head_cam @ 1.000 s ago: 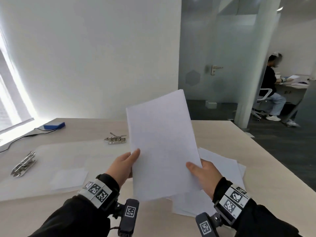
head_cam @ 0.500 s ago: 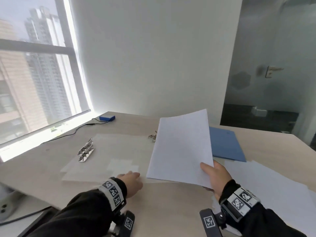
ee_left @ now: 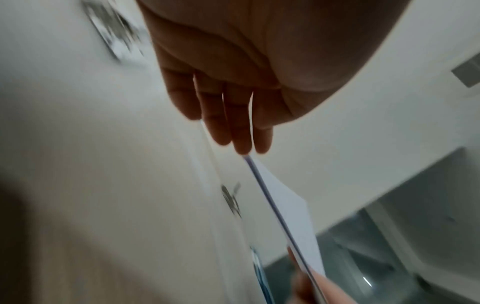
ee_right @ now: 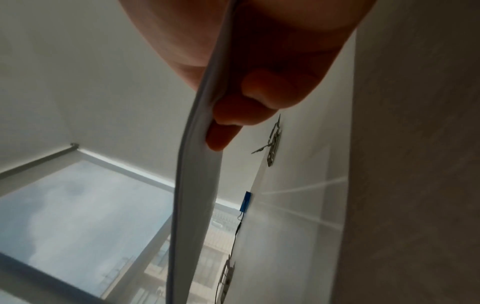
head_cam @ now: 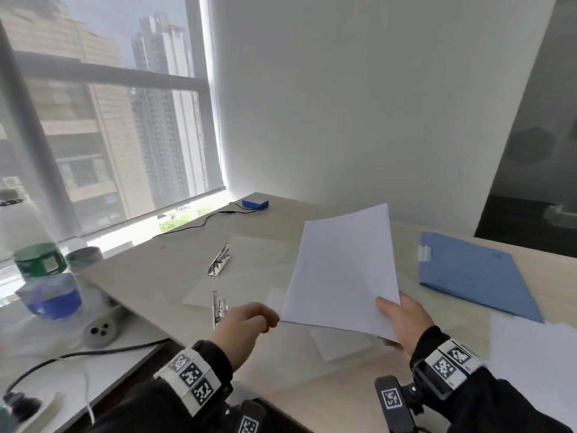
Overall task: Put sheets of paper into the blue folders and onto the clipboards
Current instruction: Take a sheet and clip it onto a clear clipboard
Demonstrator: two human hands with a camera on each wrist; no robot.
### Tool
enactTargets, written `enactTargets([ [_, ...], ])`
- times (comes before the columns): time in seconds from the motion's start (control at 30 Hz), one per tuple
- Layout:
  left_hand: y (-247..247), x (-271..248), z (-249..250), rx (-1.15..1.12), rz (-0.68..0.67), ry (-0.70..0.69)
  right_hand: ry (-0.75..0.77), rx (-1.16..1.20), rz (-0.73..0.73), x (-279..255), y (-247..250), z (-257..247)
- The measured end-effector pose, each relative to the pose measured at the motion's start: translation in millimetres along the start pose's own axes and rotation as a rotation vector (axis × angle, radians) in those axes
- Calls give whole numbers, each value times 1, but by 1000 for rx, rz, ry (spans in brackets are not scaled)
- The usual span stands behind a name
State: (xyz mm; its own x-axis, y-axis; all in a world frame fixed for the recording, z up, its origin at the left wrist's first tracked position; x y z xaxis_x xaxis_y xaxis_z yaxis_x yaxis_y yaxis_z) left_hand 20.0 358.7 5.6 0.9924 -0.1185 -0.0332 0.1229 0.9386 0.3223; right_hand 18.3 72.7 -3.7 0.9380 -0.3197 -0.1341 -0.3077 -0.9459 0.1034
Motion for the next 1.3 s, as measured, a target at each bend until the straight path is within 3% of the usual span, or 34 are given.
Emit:
enactTargets([
  [0.07, 33, 13, -19, 39, 188, 30, -33, -21, -97, 2, -16, 0],
  [0.13, 57, 25, -38, 54, 267, 84, -66, -57, -195, 2, -34, 0],
  [0.23, 75, 36, -61, 65, 234, 189, -87, -87, -309, 1, -56, 3],
  [0.43, 74, 30, -69, 38, 99, 180, -105, -75, -425, 3, -79, 7],
  [0.63, 76, 26, -81, 333, 117, 174, -99, -98, -452, 7, -88, 11],
  [0.8, 77, 29, -88, 425, 116, 153, -144, -128, -454, 15, -89, 17],
  [1.07, 75, 30, -83, 384, 105, 212, -105, -167, -446, 26, -75, 19],
  [1.2, 79, 43, -78, 168, 140, 267, -107, -195, -468, 28, -71, 21],
  [1.3, 87, 56, -66, 151, 168, 312, -123, -210, -468, 27, -70, 22],
])
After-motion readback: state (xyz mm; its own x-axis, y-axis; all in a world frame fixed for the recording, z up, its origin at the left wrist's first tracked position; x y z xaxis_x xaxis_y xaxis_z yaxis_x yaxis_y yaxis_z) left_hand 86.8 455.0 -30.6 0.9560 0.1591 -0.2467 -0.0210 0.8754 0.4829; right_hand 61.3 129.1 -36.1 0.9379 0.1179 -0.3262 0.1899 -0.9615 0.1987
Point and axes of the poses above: each hand's wrist, its own x-axis towards the middle knuckle, its own y-axis out of the back of the hand, z = x × y, the point moved 1 cm from there along x, towards the middle knuckle
